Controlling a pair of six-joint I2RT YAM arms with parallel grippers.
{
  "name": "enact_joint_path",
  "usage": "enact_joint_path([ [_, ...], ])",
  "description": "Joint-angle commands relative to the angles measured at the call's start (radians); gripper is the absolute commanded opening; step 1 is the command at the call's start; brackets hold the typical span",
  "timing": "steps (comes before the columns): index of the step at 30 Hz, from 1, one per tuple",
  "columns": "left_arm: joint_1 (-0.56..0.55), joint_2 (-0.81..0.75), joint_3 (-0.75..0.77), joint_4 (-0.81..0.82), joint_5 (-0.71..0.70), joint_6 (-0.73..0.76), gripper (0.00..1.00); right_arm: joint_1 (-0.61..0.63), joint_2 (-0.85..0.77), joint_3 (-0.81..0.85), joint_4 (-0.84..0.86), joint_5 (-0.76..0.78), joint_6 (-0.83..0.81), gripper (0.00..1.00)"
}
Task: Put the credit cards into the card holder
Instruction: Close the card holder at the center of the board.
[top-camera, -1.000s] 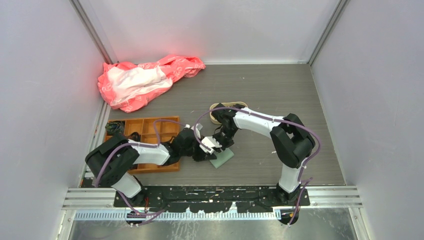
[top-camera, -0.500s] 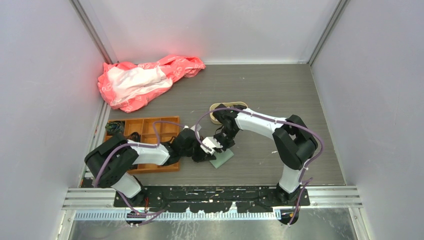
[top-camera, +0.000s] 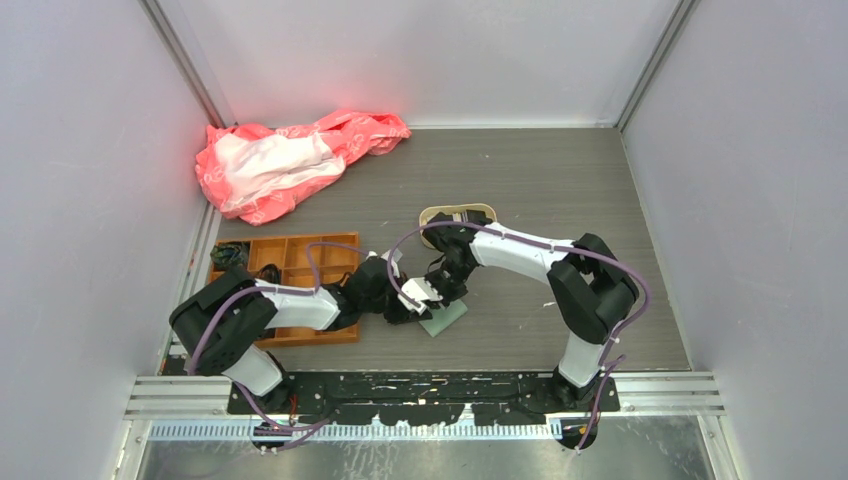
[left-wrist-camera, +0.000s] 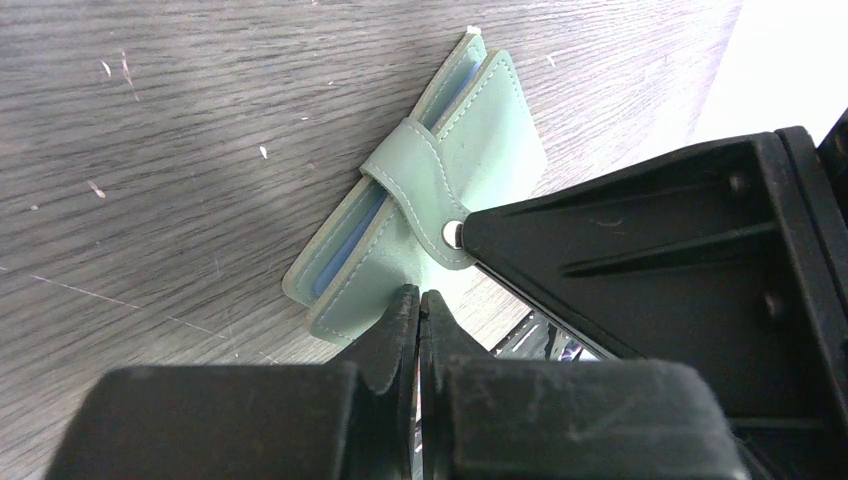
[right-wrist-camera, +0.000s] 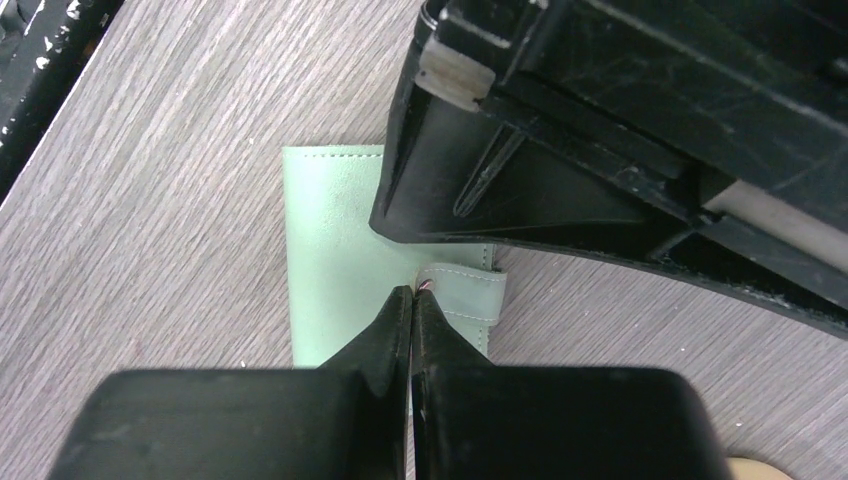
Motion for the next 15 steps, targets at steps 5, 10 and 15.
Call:
enact_joint_path([
  [5, 0.0, 0.025, 0.019, -0.026, 0.002, 0.019, 0.0, 0.007, -0.038, -0.019, 0.01, 0.04, 0.008, 0.01],
  [10, 0.0, 0.034, 0.021, -0.018, 0.01, 0.019, 0.0, 0.007, -0.044, -0.024, 0.009, 0.056, 0.001, 0.01],
  [15, 0.0, 0.036, 0.02, -0.016, 0.013, 0.016, 0.0, -0.01, -0.043, 0.024, 0.0, 0.02, 0.046, 0.01],
])
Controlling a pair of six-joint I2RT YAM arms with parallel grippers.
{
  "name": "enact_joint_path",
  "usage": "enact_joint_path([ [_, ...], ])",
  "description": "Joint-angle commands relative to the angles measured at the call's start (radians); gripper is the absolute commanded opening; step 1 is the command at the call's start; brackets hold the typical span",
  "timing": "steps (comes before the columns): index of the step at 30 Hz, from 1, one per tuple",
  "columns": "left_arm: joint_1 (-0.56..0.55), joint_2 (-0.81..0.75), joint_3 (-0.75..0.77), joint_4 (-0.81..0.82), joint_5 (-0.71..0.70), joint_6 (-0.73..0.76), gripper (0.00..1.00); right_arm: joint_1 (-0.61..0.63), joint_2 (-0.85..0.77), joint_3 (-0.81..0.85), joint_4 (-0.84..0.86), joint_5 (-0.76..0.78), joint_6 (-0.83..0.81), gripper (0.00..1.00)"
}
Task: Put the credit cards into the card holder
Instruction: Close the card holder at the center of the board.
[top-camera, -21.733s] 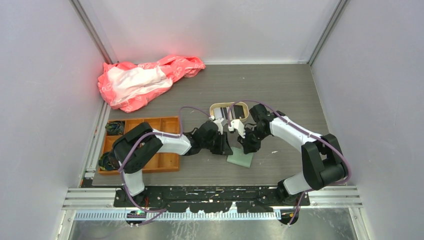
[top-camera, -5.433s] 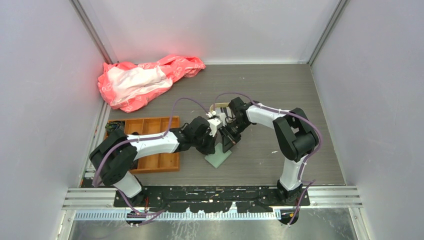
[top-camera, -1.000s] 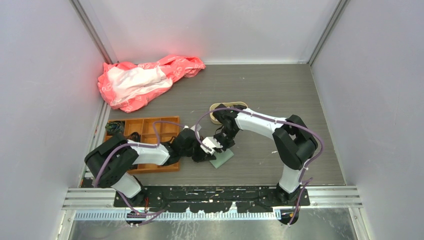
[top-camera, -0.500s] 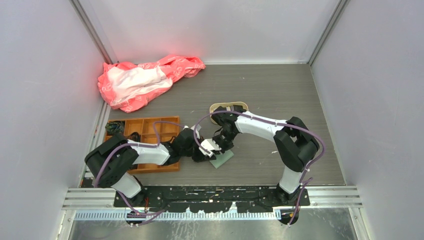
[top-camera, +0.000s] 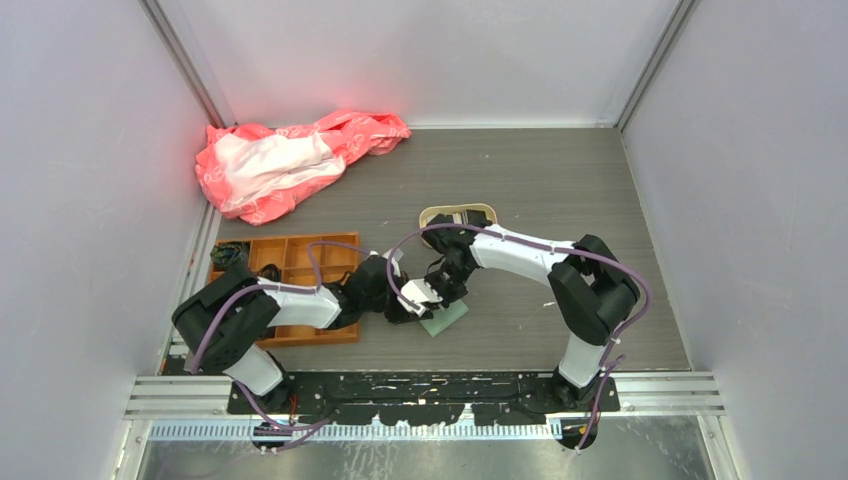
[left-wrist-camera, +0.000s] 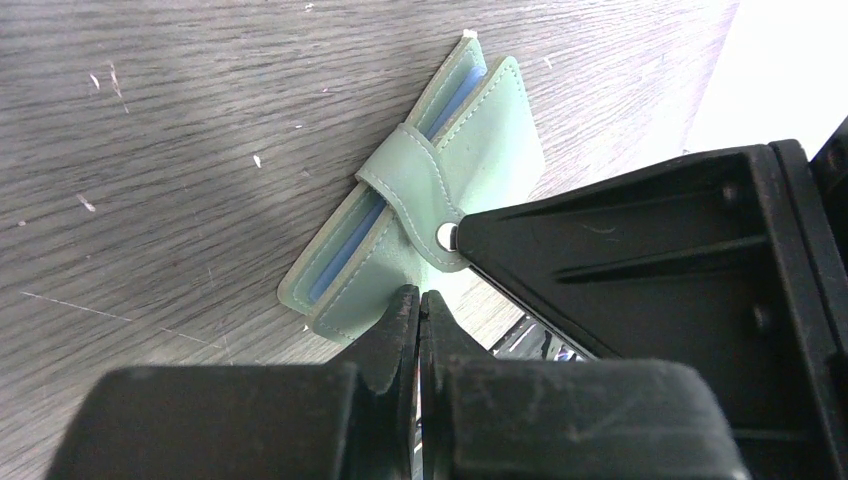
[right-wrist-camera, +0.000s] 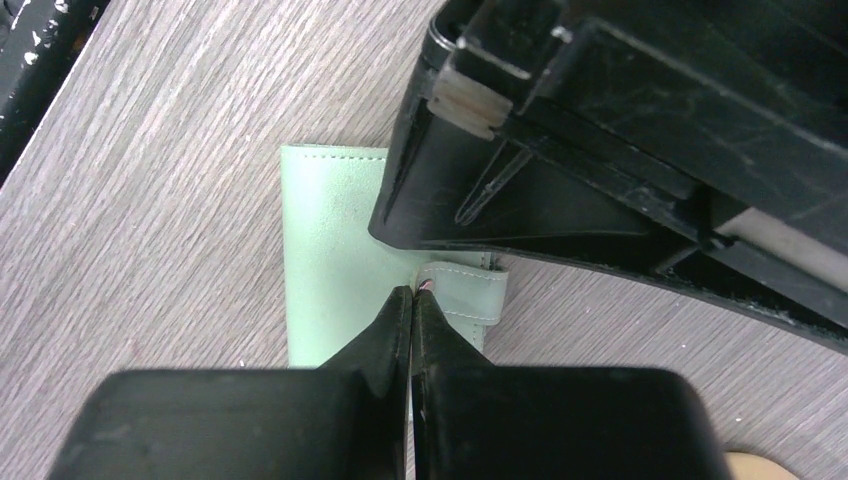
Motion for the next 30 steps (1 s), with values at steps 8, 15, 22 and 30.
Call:
enact_joint_path([
  [8, 0.0, 0.024, 0.009, -0.02, -0.002, 0.015, 0.0, -0.021, -0.034, 0.084, -0.052, 0.003, 0.03, 0.01],
  [15, 0.0, 0.027, 0.011, -0.018, 0.0, 0.016, 0.0, -0.021, -0.036, 0.024, -0.031, 0.027, 0.005, 0.01],
  [22, 0.0, 0.035, 0.019, -0.018, 0.006, 0.019, 0.0, -0.011, -0.037, -0.016, -0.009, 0.037, 0.003, 0.01],
  [30, 0.001, 0.04, 0.02, -0.015, 0.008, 0.017, 0.0, -0.006, -0.045, -0.022, -0.02, 0.03, 0.002, 0.01],
])
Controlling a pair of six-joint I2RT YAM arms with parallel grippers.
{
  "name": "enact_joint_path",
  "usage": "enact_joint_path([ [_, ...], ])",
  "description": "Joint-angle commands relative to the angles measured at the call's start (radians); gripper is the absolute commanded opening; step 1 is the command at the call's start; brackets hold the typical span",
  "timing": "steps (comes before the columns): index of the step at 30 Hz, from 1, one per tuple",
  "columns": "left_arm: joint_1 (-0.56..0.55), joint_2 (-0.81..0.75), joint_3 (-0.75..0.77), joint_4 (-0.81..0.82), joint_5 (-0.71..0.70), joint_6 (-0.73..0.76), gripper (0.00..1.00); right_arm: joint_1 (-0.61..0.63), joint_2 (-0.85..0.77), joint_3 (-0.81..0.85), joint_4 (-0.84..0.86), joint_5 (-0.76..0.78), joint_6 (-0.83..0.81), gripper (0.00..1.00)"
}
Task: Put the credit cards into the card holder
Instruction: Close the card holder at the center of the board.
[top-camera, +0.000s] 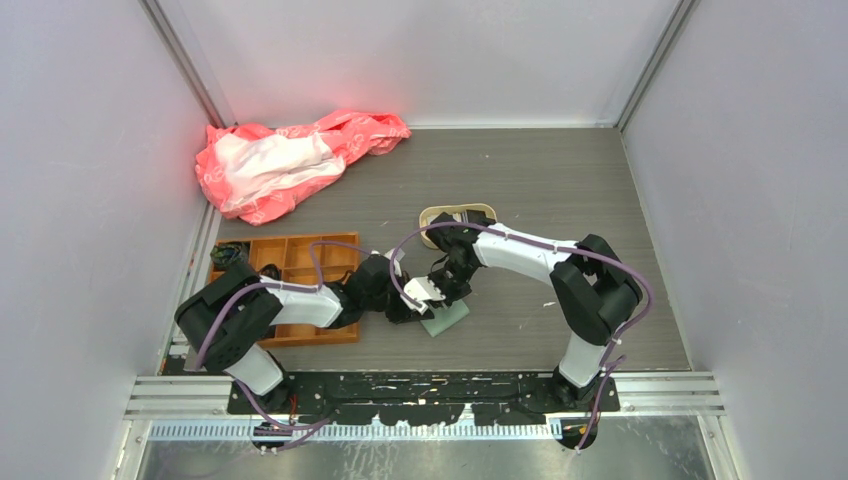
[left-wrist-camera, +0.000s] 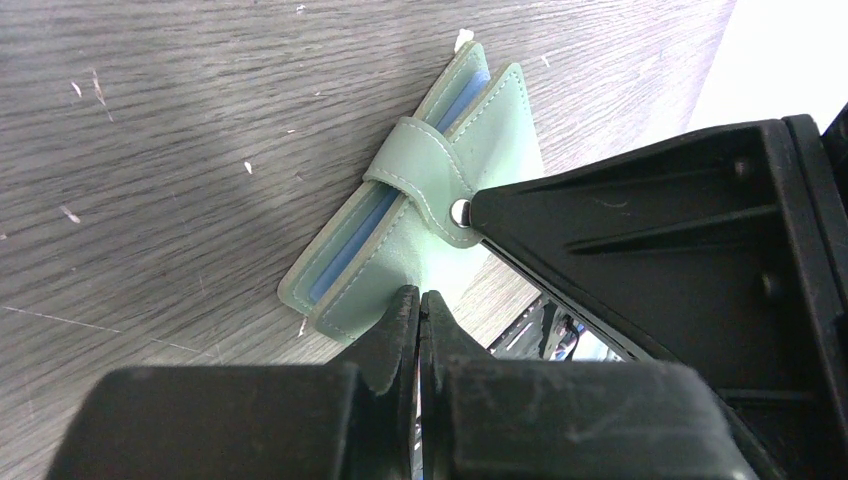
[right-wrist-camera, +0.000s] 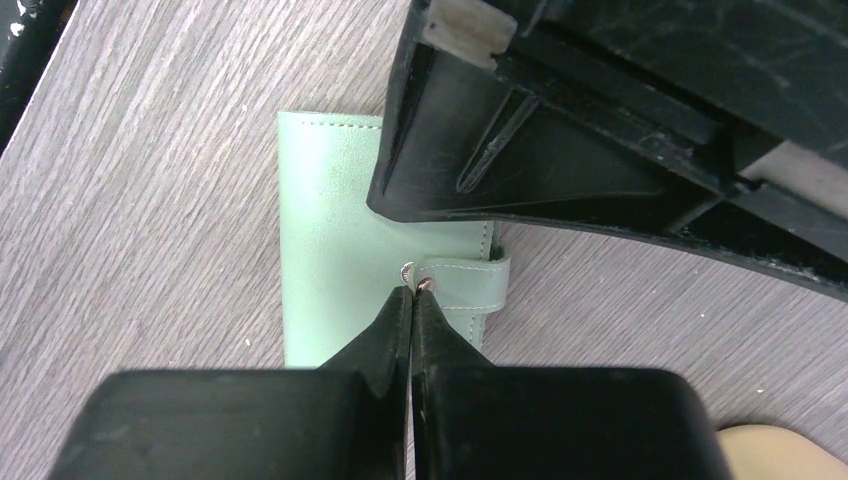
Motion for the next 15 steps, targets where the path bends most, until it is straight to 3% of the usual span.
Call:
enact_joint_path([
  [1, -0.001, 0.024, 0.012, -0.023, -0.008, 0.018, 0.0, 0.01, -0.039, -0.014, -0.01, 0.006, -0.008, 0.01],
  [15, -0.001, 0.023, 0.011, -0.019, -0.005, 0.018, 0.0, 0.041, -0.062, -0.053, 0.01, 0.013, 0.031, 0.01],
])
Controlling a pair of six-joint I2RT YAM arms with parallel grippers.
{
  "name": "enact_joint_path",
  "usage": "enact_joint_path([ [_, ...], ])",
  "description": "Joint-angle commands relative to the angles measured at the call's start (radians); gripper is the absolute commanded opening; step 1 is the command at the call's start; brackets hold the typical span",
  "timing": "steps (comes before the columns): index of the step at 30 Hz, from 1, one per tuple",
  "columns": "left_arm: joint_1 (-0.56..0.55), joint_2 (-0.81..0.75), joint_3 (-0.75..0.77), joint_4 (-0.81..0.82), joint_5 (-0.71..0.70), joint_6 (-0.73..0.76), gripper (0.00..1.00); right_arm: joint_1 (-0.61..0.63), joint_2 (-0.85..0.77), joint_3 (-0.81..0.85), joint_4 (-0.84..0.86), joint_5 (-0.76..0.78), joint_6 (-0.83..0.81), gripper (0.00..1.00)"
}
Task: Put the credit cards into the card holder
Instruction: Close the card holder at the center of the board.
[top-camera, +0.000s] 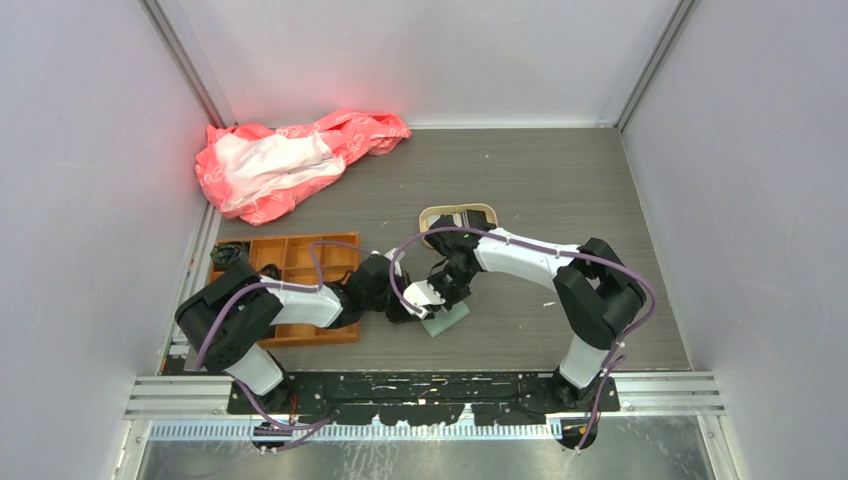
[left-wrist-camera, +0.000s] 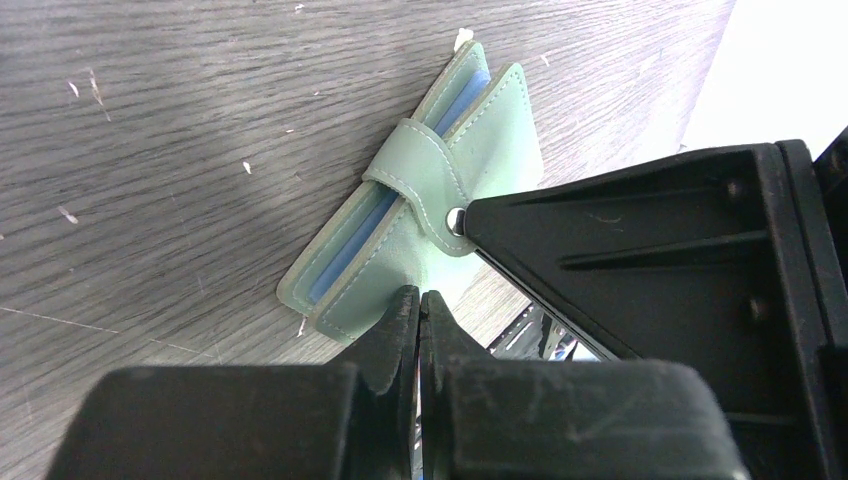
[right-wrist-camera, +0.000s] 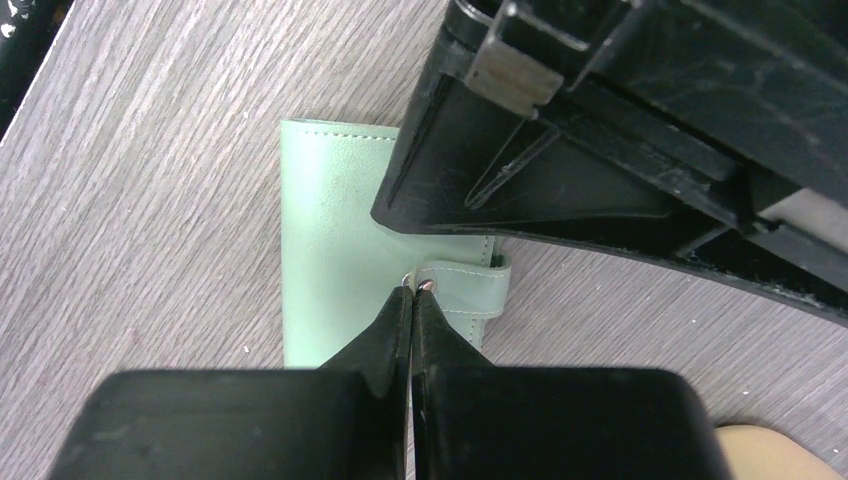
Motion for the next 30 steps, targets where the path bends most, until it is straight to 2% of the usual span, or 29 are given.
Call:
enact_joint_path([
  [1, 0.0, 0.021, 0.008, -0.019, -0.007, 0.018, 0.0, 0.021, -0.039, -0.028, -0.022, -0.002, 0.025, 0.01],
  [13, 0.0, 0.016, 0.001, -0.014, -0.009, 0.015, 0.0, 0.041, -0.071, -0.122, 0.005, 0.066, -0.022, 0.01],
  [30, 0.0, 0.025, 0.003, -0.003, -0.003, 0.011, 0.0, 0.158, -0.121, -0.322, 0.104, 0.182, -0.042, 0.01],
])
